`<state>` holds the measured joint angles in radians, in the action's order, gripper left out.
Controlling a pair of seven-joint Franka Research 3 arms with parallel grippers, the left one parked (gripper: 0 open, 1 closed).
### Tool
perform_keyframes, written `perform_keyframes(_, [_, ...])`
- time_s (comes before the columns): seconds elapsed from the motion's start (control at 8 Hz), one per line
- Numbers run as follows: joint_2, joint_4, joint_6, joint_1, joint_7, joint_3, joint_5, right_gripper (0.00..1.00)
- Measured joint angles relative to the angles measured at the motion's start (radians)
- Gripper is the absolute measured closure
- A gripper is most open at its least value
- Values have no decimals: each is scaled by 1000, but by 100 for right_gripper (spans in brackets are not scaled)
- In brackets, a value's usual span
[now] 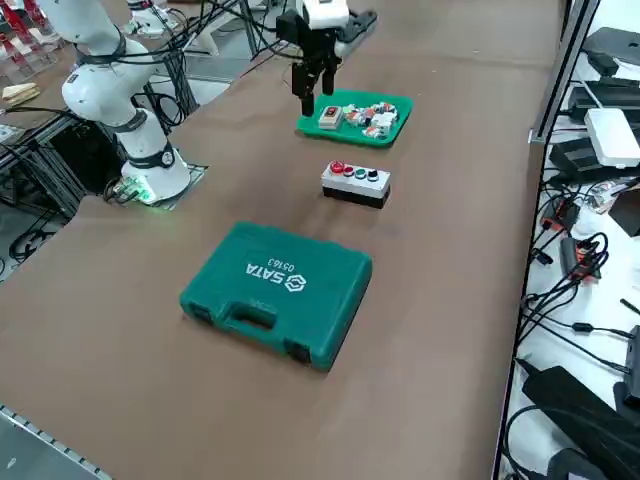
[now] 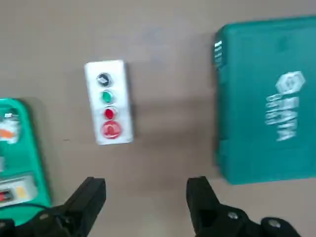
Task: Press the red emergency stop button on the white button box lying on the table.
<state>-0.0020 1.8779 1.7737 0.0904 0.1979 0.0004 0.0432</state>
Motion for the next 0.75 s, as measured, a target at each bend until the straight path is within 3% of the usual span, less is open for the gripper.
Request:
perform_keyframes(0.38, [21, -194, -154, -23, -17, -7, 40, 0])
perform_keyframes(0.75, [35, -303, -198, -43, -28, -10, 40, 0])
